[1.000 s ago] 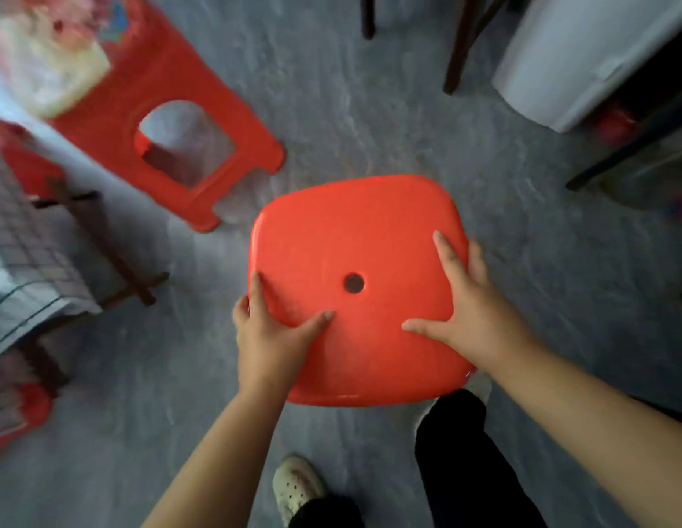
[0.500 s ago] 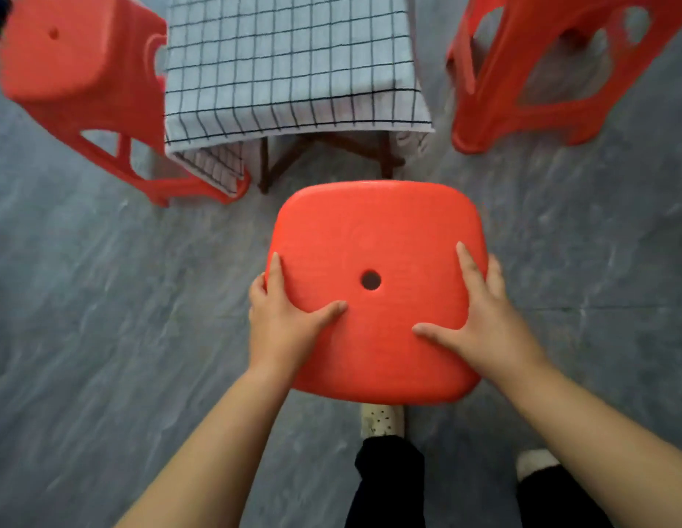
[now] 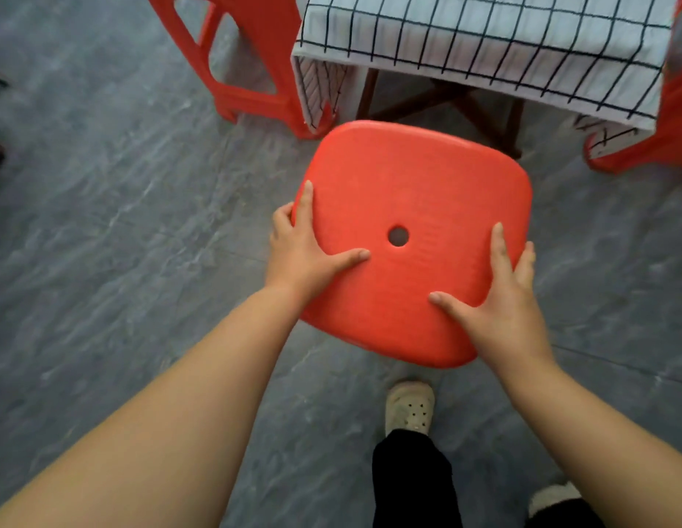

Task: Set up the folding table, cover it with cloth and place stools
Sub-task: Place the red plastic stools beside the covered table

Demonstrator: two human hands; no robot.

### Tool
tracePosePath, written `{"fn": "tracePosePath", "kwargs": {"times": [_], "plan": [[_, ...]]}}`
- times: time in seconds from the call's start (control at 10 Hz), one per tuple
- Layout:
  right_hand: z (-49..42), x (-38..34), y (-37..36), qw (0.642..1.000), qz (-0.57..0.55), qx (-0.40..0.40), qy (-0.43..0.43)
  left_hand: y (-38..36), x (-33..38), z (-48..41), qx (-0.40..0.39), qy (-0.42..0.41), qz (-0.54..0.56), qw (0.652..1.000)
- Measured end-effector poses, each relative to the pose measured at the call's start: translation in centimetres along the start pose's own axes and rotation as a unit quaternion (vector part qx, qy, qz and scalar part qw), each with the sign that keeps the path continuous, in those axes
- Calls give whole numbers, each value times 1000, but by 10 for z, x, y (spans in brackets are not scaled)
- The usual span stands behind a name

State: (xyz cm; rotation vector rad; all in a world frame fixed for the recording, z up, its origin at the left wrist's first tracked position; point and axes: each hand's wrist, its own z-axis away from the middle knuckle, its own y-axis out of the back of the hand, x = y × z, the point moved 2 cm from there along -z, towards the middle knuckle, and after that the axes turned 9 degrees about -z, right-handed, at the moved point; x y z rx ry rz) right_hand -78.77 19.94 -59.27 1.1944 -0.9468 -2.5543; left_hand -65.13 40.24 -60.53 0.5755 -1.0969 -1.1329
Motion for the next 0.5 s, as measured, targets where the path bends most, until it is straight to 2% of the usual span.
{"fn": "tracePosePath", "kwargs": {"times": [0.2, 0.3, 0.4, 0.5], "plan": [[-2, -9, 3, 999, 22, -18, -22, 8, 9, 3, -28, 20, -84, 996], [-4, -19, 15, 992, 96, -68, -45, 22, 34, 13, -90, 47, -205, 974], [-6, -35, 51, 979, 142, -136, -56, 51, 74, 31, -101, -12, -272, 957], [6, -79, 133, 981, 139, -130, -23, 111, 131, 59, -63, -123, -346, 928]]}}
